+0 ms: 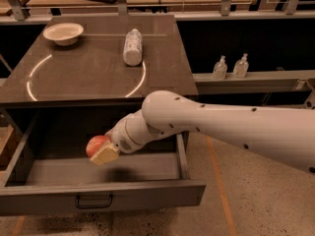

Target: Place apple into top drawer

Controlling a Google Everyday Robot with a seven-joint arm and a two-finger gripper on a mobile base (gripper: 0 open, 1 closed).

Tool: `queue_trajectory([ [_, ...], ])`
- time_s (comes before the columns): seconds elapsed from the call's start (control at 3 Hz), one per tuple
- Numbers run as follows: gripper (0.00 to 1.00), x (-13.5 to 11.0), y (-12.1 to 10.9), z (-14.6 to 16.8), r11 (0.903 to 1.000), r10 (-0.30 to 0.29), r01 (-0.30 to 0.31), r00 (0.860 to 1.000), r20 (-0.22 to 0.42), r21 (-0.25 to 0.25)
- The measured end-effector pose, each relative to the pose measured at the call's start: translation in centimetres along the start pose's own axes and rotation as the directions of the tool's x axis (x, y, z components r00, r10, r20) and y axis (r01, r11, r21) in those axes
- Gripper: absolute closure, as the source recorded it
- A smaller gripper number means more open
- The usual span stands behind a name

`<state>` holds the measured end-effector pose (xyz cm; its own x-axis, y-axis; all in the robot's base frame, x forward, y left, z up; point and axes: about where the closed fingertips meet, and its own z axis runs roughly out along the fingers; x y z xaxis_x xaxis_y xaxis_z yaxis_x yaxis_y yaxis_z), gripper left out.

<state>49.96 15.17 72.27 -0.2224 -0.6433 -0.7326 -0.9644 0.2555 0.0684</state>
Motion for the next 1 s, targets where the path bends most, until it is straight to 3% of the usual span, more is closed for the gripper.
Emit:
queue_trajectory([
  [0.33,0.85,0.8,-1.1,1.0,0.9993,-0.013,0.014,0.999,-0.035,0.034],
  [0.67,0.54,2.2,-0.7,2.5,0.9990,-0.022,0.025,0.996,-0.083,0.036],
  [1.0,0.31,3.4,-0.2,3.7,0.9984,-0.044,0.049,0.990,-0.132,0.030],
])
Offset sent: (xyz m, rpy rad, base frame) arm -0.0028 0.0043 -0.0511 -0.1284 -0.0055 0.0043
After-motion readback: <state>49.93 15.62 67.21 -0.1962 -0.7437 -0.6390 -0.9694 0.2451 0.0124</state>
